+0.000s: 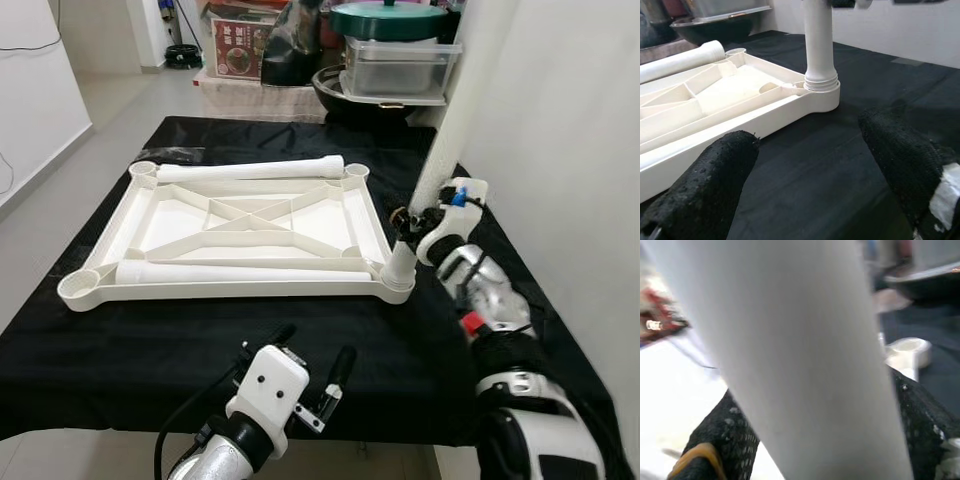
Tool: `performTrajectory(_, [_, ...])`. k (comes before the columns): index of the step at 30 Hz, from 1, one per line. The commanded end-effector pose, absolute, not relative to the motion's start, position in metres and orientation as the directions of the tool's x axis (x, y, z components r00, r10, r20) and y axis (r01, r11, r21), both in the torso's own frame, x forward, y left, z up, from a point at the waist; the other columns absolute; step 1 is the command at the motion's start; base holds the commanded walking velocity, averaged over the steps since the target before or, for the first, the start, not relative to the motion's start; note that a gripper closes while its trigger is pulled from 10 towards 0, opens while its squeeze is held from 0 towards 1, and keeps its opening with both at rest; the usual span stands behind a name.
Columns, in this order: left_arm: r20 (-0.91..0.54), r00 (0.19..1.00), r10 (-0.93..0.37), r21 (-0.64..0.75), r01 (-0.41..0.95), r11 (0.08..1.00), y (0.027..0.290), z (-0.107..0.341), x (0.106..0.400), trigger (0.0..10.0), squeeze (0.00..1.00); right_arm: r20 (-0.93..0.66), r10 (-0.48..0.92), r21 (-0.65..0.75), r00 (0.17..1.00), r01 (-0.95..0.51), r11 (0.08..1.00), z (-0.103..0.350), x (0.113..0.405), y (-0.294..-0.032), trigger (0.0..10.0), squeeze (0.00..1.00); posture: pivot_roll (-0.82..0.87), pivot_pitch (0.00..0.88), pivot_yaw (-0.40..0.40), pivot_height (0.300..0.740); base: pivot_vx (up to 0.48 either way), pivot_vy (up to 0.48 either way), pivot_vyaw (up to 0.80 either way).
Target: Building children table
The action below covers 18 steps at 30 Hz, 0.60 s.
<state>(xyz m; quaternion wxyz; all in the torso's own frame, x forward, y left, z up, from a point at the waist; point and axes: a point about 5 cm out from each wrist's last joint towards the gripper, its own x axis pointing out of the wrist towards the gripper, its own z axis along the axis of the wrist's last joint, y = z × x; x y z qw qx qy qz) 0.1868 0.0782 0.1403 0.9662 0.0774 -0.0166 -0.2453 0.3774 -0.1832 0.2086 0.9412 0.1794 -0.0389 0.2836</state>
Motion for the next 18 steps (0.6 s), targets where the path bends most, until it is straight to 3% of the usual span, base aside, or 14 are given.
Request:
performTrajectory(1, [-0.017, 0.878, -0.477, 0.151, 0.474, 0.867, 0.078, 0.137, 0.187, 10.0, 0.00, 0.227, 0.663, 0.314, 0.713, -0.698, 0.644, 0.217, 0.372, -0.171, 10.0, 0.00, 0.14, 0.037, -0.076, 0.740, 0.000, 0.000, 0.00])
performTrajectory(4, [-0.015, 0.880, -0.475, 0.154, 0.472, 0.868, 0.078, 0.138, 0.187, 10.0, 0.00, 0.182, 0.891, 0.210, 0.415, -0.902, 0.377, 0.217, 0.353, -0.168, 10.0, 0.00, 0.15, 0.038, -0.080, 0.740, 0.000, 0.000, 0.00])
performTrajectory(5, [-0.015, 0.880, -0.475, 0.154, 0.472, 0.868, 0.078, 0.138, 0.187, 10.0, 0.00, 0.182, 0.891, 0.210, 0.415, -0.902, 0.377, 0.217, 0.353, -0.168, 10.0, 0.00, 0.15, 0.038, -0.080, 0.740, 0.000, 0.000, 0.00])
performTrajectory(7, [-0.014, 0.881, -0.474, 0.155, 0.470, 0.869, 0.078, 0.138, 0.187, 10.0, 0.00, 0.105, 0.936, 0.164, 0.336, -0.934, 0.317, 0.210, 0.352, -0.159, 10.0, 0.00, 0.15, 0.038, -0.078, 0.740, 0.000, 0.000, 0.00])
performTrajectory(12, [-0.014, 0.881, -0.472, 0.156, 0.468, 0.870, 0.079, 0.138, 0.187, 10.0, 0.00, 0.004, 0.958, 0.084, 0.287, -0.955, 0.286, 0.200, 0.354, -0.143, 10.0, 0.00, 0.15, 0.039, -0.076, 0.740, 0.000, 0.000, 0.00])
performTrajectory(13, [-0.014, 0.881, -0.472, 0.157, 0.469, 0.869, 0.079, 0.138, 0.187, 10.0, 0.00, -0.024, 0.959, 0.059, 0.283, -0.957, 0.284, 0.197, 0.355, -0.135, 0.0, 0.00, 0.15, 0.039, -0.076, 0.740, 0.000, 0.000, 0.00])
performTrajectory(18, [-0.015, 0.881, -0.473, 0.158, 0.469, 0.869, 0.079, 0.138, 0.186, 10.0, 0.00, -0.013, 0.967, 0.032, 0.253, -0.967, 0.254, 0.198, 0.352, -0.125, 0.0, 0.00, 0.16, 0.034, -0.077, 0.740, 0.000, 0.000, 0.00])
